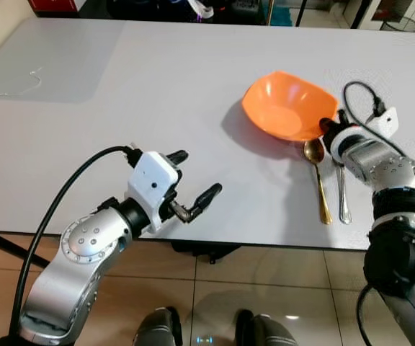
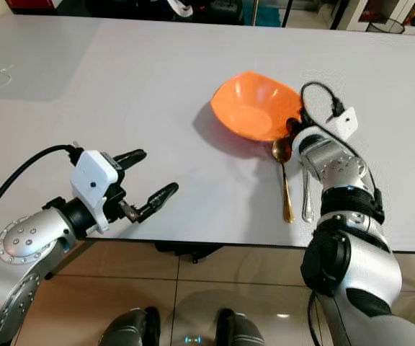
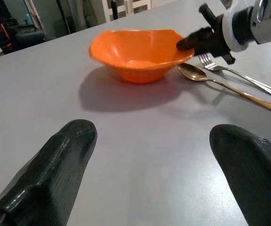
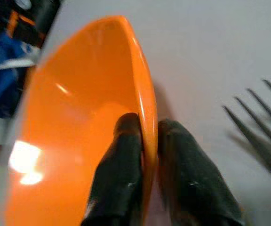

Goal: Setting the table

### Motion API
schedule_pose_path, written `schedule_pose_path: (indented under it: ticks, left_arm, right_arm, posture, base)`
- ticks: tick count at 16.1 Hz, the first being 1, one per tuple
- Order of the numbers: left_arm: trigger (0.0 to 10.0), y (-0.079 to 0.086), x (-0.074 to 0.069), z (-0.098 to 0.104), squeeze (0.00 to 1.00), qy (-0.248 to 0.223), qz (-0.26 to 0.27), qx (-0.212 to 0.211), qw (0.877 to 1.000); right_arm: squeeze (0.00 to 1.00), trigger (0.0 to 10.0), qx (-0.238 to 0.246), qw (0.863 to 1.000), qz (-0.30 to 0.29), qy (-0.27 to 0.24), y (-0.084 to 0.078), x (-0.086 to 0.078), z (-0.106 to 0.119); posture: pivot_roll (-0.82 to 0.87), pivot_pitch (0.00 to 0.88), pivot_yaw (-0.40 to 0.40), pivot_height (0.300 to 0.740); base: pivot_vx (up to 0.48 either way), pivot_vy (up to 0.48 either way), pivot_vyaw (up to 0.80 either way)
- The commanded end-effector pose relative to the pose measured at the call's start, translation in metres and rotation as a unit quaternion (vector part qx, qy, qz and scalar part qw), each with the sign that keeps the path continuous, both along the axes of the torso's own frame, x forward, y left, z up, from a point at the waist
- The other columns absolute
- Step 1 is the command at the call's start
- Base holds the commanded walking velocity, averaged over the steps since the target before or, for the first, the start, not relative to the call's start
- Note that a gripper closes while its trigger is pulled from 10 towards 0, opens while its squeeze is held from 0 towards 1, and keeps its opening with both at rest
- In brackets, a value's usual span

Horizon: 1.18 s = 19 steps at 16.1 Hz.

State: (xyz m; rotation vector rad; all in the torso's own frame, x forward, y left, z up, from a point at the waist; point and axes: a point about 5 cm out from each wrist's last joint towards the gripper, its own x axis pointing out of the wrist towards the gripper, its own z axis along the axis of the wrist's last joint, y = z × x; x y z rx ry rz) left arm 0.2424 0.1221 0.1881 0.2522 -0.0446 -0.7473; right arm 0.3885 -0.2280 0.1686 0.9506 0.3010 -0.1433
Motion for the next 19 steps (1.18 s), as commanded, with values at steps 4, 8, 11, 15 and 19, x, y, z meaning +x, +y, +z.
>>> schedule_pose_path:
  ticks: [4,8,11,15,19]
  left_arm:
    - [10.0,-0.001,0.003,-0.003,0.00,0.005,-0.006,0.007,1.000]
    - [10.0,0.000,0.013,0.001,0.00,-0.009,0.004,0.006,1.000]
    - [10.0,-0.001,0.020,0.002,0.00,-0.014,0.014,0.004,1.000]
    - [10.0,0.004,0.037,0.001,0.00,-0.030,0.086,-0.001,0.996]
    - [10.0,0.013,0.050,0.004,0.00,-0.042,0.165,-0.010,0.985]
  right_arm:
    - [1.00,10.0,-0.010,1.000,-0.003,0.027,-0.003,-0.005,-0.006]
    - [1.00,10.0,-0.011,1.000,-0.007,0.001,-0.006,-0.002,0.008]
    - [1.00,10.0,-0.013,1.000,-0.007,-0.017,-0.007,0.000,0.020]
    - [0.00,10.0,-0.046,0.999,-0.013,-0.022,-0.012,-0.003,0.037]
    - [0.00,10.0,-0.106,0.989,-0.043,-0.089,-0.020,-0.018,0.061]
  posture:
    - [0.13,0.168,-0.007,0.740]
    - [0.13,0.133,-0.007,0.740]
    - [0.11,0.101,-0.011,0.740]
    - [0.09,0.062,-0.019,0.740]
    - [0.09,0.041,-0.024,0.740]
  base:
    - [0.000,0.000,0.00]
    - [0.000,0.000,0.00]
    - [0.000,0.000,0.00]
    - [0.000,0.000,0.00]
    - [0.000,0.000,0.00]
